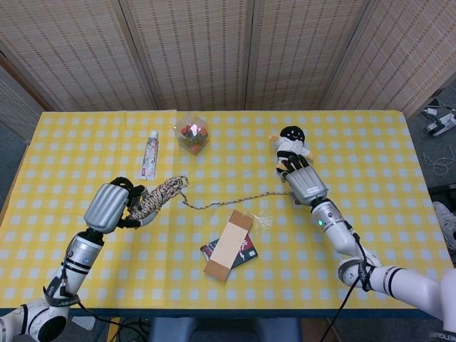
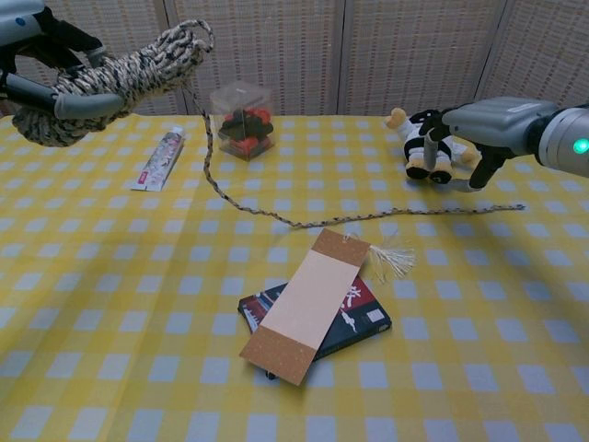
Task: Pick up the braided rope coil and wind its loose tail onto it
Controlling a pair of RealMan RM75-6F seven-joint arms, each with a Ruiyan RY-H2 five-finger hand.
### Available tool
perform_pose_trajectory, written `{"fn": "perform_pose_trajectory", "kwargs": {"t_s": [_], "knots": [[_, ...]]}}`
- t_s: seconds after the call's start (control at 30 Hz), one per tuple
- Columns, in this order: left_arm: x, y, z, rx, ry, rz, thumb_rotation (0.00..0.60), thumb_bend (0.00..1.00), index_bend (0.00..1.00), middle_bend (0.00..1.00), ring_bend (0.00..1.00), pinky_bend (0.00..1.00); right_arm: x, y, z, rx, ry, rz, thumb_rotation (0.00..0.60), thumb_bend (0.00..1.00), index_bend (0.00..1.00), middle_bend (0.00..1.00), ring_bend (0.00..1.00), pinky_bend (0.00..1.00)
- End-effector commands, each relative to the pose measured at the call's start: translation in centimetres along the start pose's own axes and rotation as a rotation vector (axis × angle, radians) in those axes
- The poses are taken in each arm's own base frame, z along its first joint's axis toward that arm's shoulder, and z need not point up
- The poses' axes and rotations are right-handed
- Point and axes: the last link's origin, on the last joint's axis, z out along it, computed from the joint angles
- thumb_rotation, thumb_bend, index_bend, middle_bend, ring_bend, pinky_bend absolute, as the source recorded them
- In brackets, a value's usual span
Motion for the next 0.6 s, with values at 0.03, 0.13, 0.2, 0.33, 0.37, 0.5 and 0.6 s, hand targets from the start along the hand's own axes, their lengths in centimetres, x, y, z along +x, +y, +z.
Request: {"fn": "perform_pose_trajectory", "kwargs": {"t_s": [0.03, 0.13, 0.2, 0.33, 0.37, 0.5, 0.6], "knots": [[0.0, 0.0, 0.0, 0.001, -0.002, 0.0, 0.363, 0.29, 0.8, 0.79, 0.67, 0.34, -0.8, -0.9, 1.1, 0.003, 0.017, -0.016, 0.6, 0.32, 0.41, 0.08, 0.0, 0.0], [-0.1, 0.0, -0.1, 0.001, -0.006, 0.002, 0.361, 0.29, 0.8, 0.79, 0.67, 0.33, -1.6, -1.3, 1.6, 0.006, 0.007, -0.029, 0.6, 0.32, 0.42, 0.08, 0.0, 0.0], [-0.1, 0.0, -0.2, 0.0, -0.008, 0.004, 0.36, 0.29, 0.8, 0.79, 0.67, 0.33, -1.9, -1.5, 1.9, 0.008, 0.005, -0.047, 0.6, 0.32, 0.42, 0.08, 0.0, 0.0], [-0.1, 0.1, -0.3, 0.0, -0.008, 0.003, 0.355, 0.29, 0.8, 0.79, 0.67, 0.33, -2.4, -2.0, 2.5, 0.004, 0.003, -0.059, 0.6, 0.31, 0.43, 0.08, 0.0, 0.0], [-0.1, 0.1, -0.3, 0.001, -0.008, 0.003, 0.355, 0.29, 0.8, 0.79, 0.67, 0.33, -2.6, -2.1, 2.6, 0.001, 0.0, -0.059, 0.6, 0.3, 0.44, 0.08, 0.0, 0.0], [-0.1, 0.0, -0.5, 0.006, -0.011, 0.004, 0.352, 0.29, 0.8, 0.79, 0.67, 0.33, -3.2, -2.6, 3.2, -0.007, -0.013, -0.057, 0.6, 0.21, 0.47, 0.08, 0.0, 0.0], [-0.2, 0.0, -0.5, 0.007, -0.013, 0.007, 0.353, 0.29, 0.8, 0.79, 0.67, 0.33, -3.5, -3.0, 3.6, -0.004, -0.023, -0.058, 0.6, 0.2, 0.49, 0.09, 0.0, 0.0]]}}
